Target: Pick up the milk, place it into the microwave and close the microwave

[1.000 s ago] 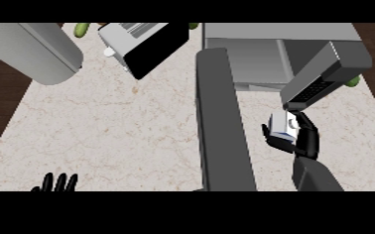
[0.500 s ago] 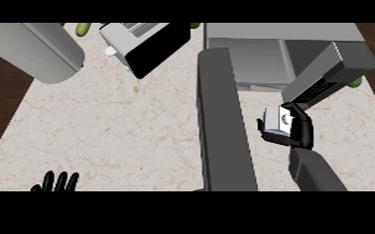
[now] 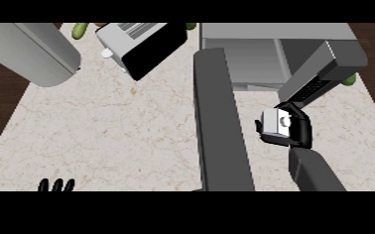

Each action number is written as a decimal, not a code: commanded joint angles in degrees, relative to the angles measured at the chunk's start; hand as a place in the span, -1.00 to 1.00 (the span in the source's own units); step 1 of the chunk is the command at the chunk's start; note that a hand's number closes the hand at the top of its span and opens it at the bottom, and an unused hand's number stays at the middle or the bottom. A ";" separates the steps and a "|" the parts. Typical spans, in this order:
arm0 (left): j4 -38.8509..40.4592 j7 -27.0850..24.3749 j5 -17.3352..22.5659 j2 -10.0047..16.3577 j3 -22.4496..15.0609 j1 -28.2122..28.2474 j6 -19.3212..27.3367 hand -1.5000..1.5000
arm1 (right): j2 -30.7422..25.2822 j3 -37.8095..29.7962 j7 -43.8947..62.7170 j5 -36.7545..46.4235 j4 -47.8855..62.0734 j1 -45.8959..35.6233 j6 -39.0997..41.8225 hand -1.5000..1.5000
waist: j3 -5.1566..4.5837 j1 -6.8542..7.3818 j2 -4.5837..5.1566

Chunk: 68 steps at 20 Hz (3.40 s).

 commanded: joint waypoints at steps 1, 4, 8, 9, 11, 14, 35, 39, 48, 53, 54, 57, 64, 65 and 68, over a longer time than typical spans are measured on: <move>-1.59 -1.32 -1.21 0.94 -1.97 3.98 -0.66 -1.00 | -0.71 2.51 -0.56 0.74 -7.20 3.29 1.30 1.00 | -0.09 -0.77 -0.40; 0.11 1.78 -3.68 -1.78 -4.44 -1.11 2.46 -1.00 | 2.81 5.26 3.99 0.26 -17.36 9.10 1.04 1.00 | -0.14 -1.65 -0.52; -0.25 0.50 0.48 0.46 -1.77 0.30 -0.61 -1.00 | 1.48 9.24 11.76 1.34 -30.38 18.74 2.01 1.00 | -0.15 -1.55 -0.50; -1.19 1.07 0.81 0.46 -1.28 0.27 -0.12 -1.00 | 1.19 9.39 12.32 0.49 -35.43 21.76 2.50 1.00 | -0.16 -1.72 -0.53; -2.26 -0.98 -2.34 -0.14 -4.44 3.06 0.77 -1.00 | 1.73 11.07 15.65 -0.28 -42.30 25.28 4.15 1.00 | -0.12 -1.28 -0.45; -0.55 -0.92 0.92 1.25 -0.13 3.00 0.08 -1.00 | 4.00 14.64 21.60 -0.96 -51.25 27.00 5.55 1.00 | -0.14 -1.13 -0.39; -0.43 -1.25 3.36 2.21 1.38 3.24 0.09 -1.00 | 7.81 22.65 33.40 -0.56 -45.06 10.11 -9.69 1.00 | -0.02 0.20 0.03; 1.62 -2.65 3.64 3.06 2.60 2.82 -1.49 -1.00 | 7.80 22.72 34.50 0.17 -37.47 4.29 -16.45 1.00 | -0.02 0.36 0.08; 4.03 -2.85 4.11 3.25 3.89 0.11 -2.85 -1.00 | 6.55 9.74 25.51 -3.02 -8.25 -15.01 -14.97 1.00 | 0.06 1.88 0.76; 0.34 -1.91 4.57 4.59 3.75 2.47 -3.52 -1.00 | 1.69 8.50 20.55 -0.30 1.38 -16.40 -16.95 1.00 | 0.16 3.28 1.45; 2.94 -1.97 4.29 4.60 3.38 0.86 -4.32 -1.00 | 4.38 9.17 20.76 0.91 3.05 -18.47 -20.91 1.00 | 0.11 3.12 1.36; 2.70 -3.18 4.63 4.72 4.62 1.43 -4.41 -1.00 | 0.85 7.77 20.88 0.67 6.38 -20.84 -20.01 1.00 | 0.16 4.19 1.71; 2.66 -3.08 4.18 4.74 3.37 1.40 -5.16 -1.00 | -1.75 8.47 18.27 3.25 10.99 -23.07 -23.57 1.00 | 0.26 5.90 2.41; 2.04 -1.09 4.32 4.61 3.26 -0.84 -4.42 -1.00 | -3.42 8.65 18.11 3.56 11.13 -23.80 -22.30 1.00 | 0.31 5.52 2.78; 3.92 -2.93 5.43 5.84 4.08 0.19 -7.07 -1.00 | -2.10 9.39 14.90 5.09 11.46 -24.03 -27.87 1.00 | 0.24 6.34 2.67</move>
